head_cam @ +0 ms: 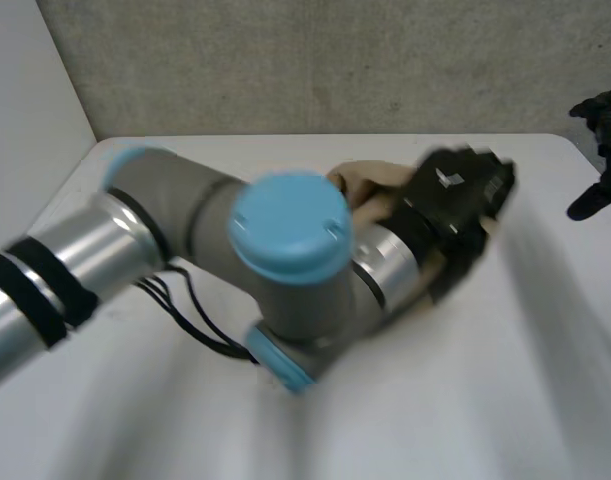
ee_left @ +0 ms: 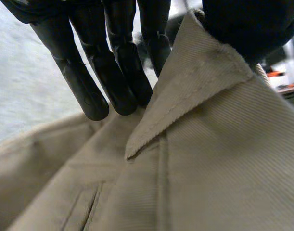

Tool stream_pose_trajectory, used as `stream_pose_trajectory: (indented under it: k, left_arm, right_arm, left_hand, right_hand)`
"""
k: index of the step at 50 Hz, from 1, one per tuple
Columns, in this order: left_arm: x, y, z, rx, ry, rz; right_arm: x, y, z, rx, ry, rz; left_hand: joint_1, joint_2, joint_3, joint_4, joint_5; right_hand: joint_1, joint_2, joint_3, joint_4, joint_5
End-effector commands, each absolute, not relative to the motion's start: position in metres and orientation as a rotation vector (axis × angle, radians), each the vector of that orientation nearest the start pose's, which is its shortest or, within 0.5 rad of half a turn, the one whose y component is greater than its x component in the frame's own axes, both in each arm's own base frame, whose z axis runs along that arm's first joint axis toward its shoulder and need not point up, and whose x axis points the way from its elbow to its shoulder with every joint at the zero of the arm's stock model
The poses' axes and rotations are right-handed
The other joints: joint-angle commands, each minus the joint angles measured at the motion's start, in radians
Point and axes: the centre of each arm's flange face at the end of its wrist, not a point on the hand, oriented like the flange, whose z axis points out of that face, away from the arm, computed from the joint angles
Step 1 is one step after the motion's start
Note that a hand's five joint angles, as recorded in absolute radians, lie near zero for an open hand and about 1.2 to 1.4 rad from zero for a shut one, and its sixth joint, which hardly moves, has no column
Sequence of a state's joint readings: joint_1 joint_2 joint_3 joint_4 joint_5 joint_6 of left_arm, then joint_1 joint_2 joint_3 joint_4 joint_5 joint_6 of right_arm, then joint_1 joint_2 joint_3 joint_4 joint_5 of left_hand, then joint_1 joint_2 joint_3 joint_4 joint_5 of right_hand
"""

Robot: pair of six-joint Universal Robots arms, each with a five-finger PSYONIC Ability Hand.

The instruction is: Fold the shorts.

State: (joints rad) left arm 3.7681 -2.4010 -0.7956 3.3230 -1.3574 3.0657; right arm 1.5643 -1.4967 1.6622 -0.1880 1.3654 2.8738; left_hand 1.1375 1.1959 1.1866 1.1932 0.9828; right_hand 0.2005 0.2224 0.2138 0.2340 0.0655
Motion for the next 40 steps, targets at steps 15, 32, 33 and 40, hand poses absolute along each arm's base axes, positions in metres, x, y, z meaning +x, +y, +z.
stream_pose_trajectory:
  k: [15, 32, 33, 40]
  left_arm:
    - [-0.445, -0.183, 0.277, -0.829, -1.447, 1.612]
    - [-0.392, -0.225, 0.278, -0.759, -1.583, 1.661]
    - [-0.392, -0.224, 0.277, -0.762, -1.582, 1.655]
    - [-0.394, -0.219, 0.272, -0.777, -1.587, 1.628]
  right_arm:
    - [0.153, -0.308, 0.273, -0.613, 2.238, -2.094]
    - [0.181, -0.26, 0.276, -0.812, 2.109, -1.839]
    - [0.192, -0.254, 0.272, -0.84, 2.038, -1.832]
    - [0.246, -0.245, 0.27, -0.703, 1.732, -1.802]
  left_hand:
    - [-0.883, -0.941, -0.932, -0.939, -0.903]
    - [-0.88, -0.938, -0.929, -0.936, -0.9]
    - [-0.88, -0.938, -0.929, -0.936, -0.9]
    - [-0.88, -0.938, -0.929, -0.936, -0.9]
  right_hand:
    - [-0.026, -0.048, -0.039, -0.059, -0.066]
    - [-0.026, -0.048, -0.039, -0.059, -0.066]
    - [-0.026, -0.048, -0.039, -0.059, -0.066]
    - [-0.026, -0.048, -0.039, -0.059, -0.066]
